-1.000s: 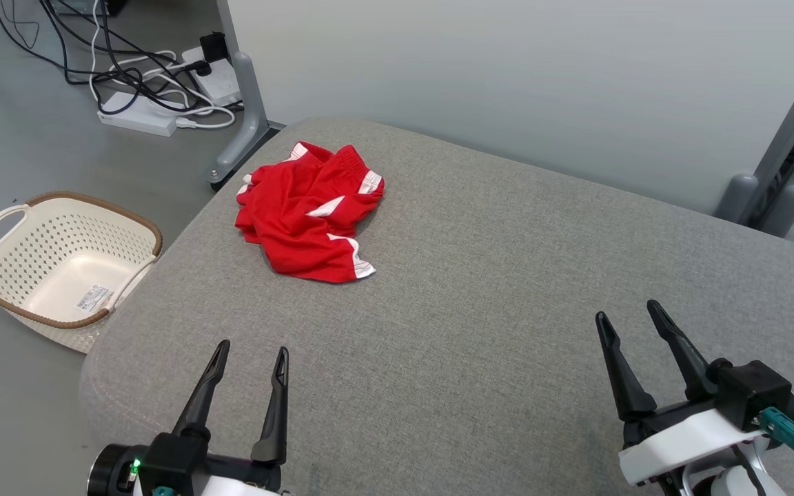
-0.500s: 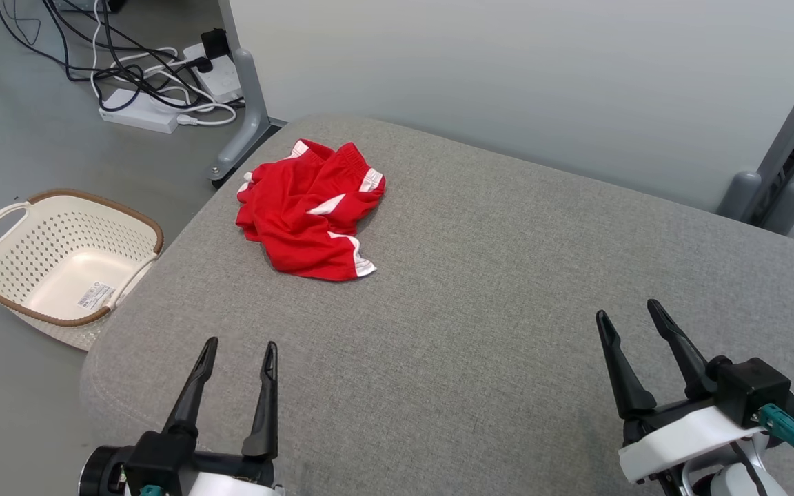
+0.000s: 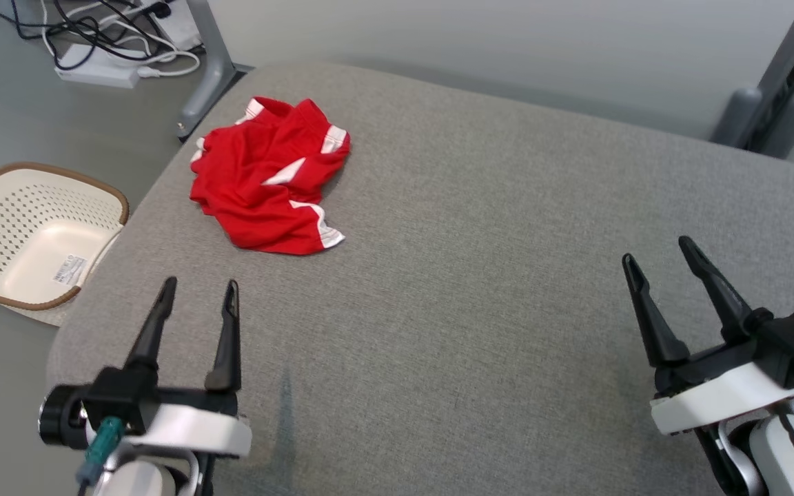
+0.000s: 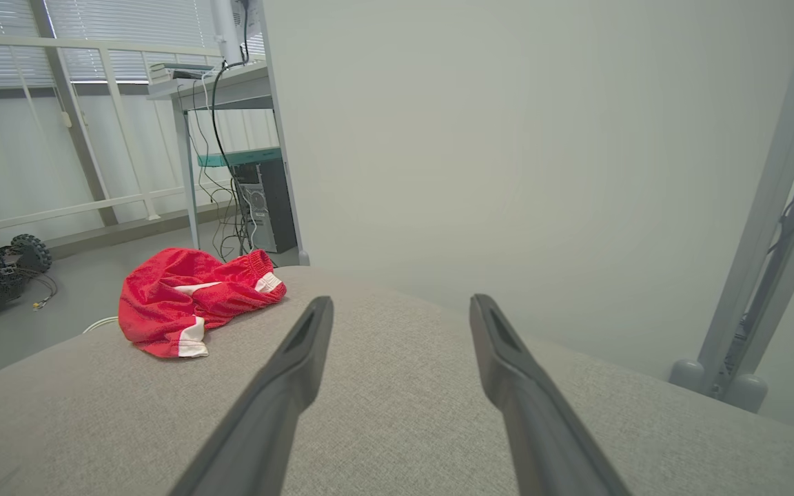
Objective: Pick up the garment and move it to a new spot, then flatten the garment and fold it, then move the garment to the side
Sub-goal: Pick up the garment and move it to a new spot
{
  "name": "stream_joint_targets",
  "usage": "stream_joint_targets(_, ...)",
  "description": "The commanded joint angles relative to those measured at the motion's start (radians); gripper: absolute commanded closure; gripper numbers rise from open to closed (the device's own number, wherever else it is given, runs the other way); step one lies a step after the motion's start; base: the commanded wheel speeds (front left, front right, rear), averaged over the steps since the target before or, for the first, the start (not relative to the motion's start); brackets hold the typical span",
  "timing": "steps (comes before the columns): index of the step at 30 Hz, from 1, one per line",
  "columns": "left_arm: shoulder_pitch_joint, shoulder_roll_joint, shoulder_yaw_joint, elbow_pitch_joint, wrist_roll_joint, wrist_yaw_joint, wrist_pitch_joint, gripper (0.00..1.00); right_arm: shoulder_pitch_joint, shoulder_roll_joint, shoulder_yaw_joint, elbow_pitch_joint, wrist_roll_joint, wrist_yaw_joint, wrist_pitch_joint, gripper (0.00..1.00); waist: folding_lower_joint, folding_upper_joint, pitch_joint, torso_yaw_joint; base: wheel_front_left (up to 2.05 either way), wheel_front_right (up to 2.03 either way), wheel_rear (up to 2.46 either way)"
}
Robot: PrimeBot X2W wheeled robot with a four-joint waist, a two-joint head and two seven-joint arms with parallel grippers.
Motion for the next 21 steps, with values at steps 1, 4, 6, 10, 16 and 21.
stream_joint_targets(1,-0.064,0.018,0.019,0.026,0.003,-0.009,0.000,0.00,-0.024,-0.025,0.000,-0.025,-0.010,0.000,0.006,0.00,0.0000,0.0000,0.085,-0.050,0.00,0.00,0.00)
stream_joint_targets(4,-0.161,0.057,0.052,0.098,0.008,-0.018,0.000,0.00,-0.054,-0.054,0.004,-0.078,-0.015,0.000,0.028,0.00,0.0000,0.0000,0.147,-0.084,0.00,0.00,0.00)
stream_joint_targets(6,-0.232,0.090,0.062,0.161,0.015,-0.029,0.002,0.00,-0.069,-0.074,0.003,-0.114,-0.022,0.000,0.044,0.00,0.0000,0.0000,0.184,-0.108,0.00,0.00,0.00)
stream_joint_targets(10,-0.352,0.164,0.079,0.252,0.020,-0.052,0.042,0.00,-0.096,-0.087,0.009,-0.165,-0.019,0.000,0.067,0.00,0.0000,0.0000,0.238,-0.151,0.00,0.00,0.00)
stream_joint_targets(16,-0.586,0.271,0.090,0.463,-0.058,-0.121,0.244,0.00,-0.119,-0.116,-0.005,-0.226,-0.021,0.000,0.094,0.00,0.0000,0.0000,0.334,-0.227,0.00,0.00,0.00)
stream_joint_targets(21,-0.709,0.322,0.060,0.575,-0.098,-0.136,0.366,0.00,-0.127,-0.122,-0.005,-0.241,-0.022,0.000,0.090,0.00,0.0000,0.0000,0.379,-0.266,0.00,0.00,0.00)
